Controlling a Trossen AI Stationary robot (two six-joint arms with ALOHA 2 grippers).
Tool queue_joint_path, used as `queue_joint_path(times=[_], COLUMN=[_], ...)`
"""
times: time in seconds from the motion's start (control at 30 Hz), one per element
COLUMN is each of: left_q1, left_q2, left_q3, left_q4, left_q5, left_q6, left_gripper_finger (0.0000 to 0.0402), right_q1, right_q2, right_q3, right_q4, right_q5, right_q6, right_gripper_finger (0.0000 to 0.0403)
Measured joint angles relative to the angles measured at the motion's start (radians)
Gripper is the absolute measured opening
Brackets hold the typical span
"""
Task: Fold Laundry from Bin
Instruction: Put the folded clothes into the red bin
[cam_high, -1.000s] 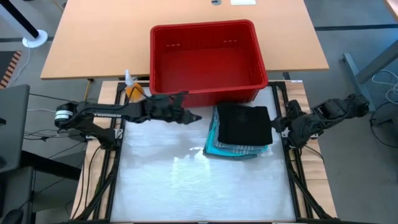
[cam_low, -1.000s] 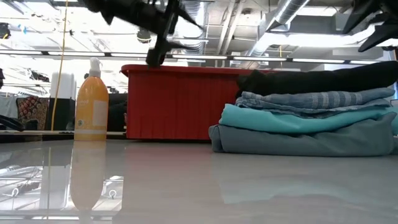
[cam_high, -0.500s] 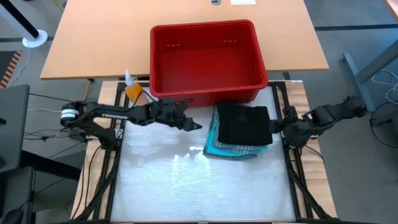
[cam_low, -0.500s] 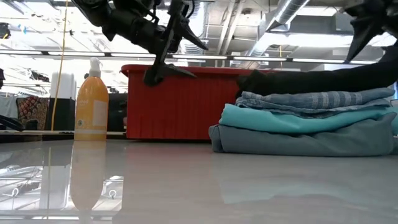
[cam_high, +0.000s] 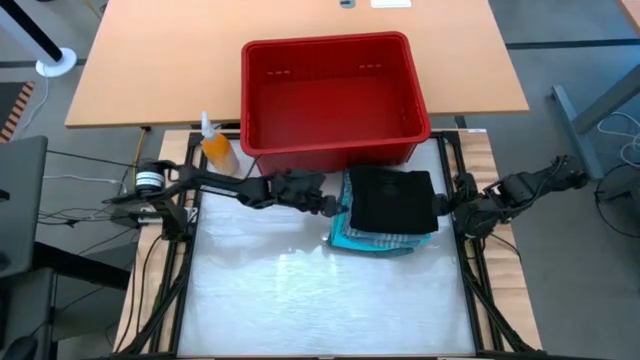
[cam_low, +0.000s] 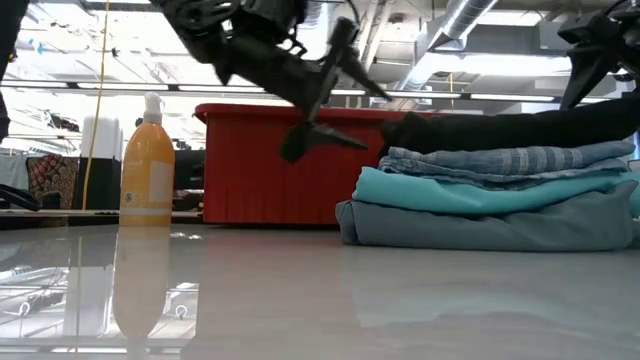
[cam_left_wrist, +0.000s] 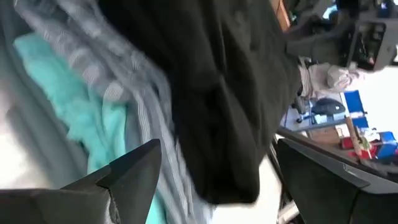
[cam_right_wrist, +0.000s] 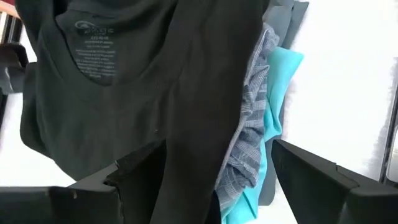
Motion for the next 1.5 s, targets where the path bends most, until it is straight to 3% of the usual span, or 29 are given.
queue_joint_path(times=[0.53,0.7,1.03,1.17,1.5], left_q1=[0.011,0.022,0.053,0.069,0.080], left_q2=[0.140,0.143,0.209,0.236,0.269], left_q3=[0.217,0.231,0.229,0.232,0.234], left_q4=[-0.235,-0.350,-0.349,-0.371,-0.445], left_q5=[-0.040,-0.128,-0.032,-0.024,-0.032], left_q6=[0.123,0.179,0.171,0.176,0.205], left_gripper_finger=[0.0307,0.0307,0.0307,0.0307,0.0307], right_q1=[0.003,0.002,0.002,0.002,-0.013], right_q2=[0.141,0.179,0.272,0.310,0.437], right_q3=[0.000,-0.019,-0.045,-0.109,-0.182], right_q4=[0.045,0.063,0.133,0.261,0.353], right_q5=[-0.023,-0.025,-0.034,-0.050,-0.068], right_q6=[0.094,0.131,0.233,0.253,0.296], right_gripper_finger=[0.0321,0.0321,0.0321,0.0321,0.0321])
